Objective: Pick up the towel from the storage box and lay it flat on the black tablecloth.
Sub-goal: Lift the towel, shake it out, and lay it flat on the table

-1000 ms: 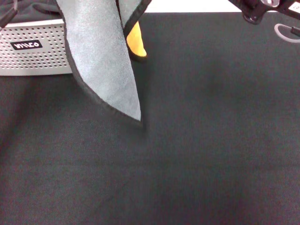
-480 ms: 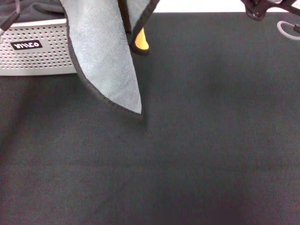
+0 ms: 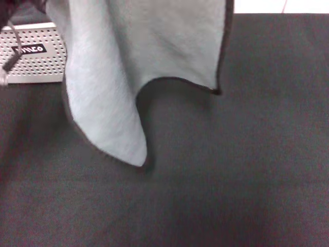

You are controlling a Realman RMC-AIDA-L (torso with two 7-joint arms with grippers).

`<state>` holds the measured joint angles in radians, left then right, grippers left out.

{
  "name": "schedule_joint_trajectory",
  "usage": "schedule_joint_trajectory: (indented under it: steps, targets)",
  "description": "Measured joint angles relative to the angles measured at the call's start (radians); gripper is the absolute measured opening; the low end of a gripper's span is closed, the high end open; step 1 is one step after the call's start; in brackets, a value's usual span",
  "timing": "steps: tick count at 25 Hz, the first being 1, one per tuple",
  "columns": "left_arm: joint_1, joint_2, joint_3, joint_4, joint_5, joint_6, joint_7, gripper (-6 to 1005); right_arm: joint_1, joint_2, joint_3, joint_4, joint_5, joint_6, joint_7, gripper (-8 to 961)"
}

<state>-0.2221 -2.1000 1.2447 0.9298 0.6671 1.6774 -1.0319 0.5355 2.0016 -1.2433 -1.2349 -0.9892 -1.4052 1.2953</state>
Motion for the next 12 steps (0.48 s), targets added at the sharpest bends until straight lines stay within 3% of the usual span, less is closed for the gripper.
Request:
schedule_joint_trajectory:
  steps: [6,12]
  targets:
    - [-0.055,0.000,0.077,-0.202,-0.068,0.119,0.105,33,0.025,0.005,0.042,-0.079,-0.080,0.066,0.061,6]
    - [-0.066,0.000,0.118,-0.245,-0.080,0.155,0.117,38,0.044,0.010,0.048,-0.120,-0.100,0.086,0.070,6]
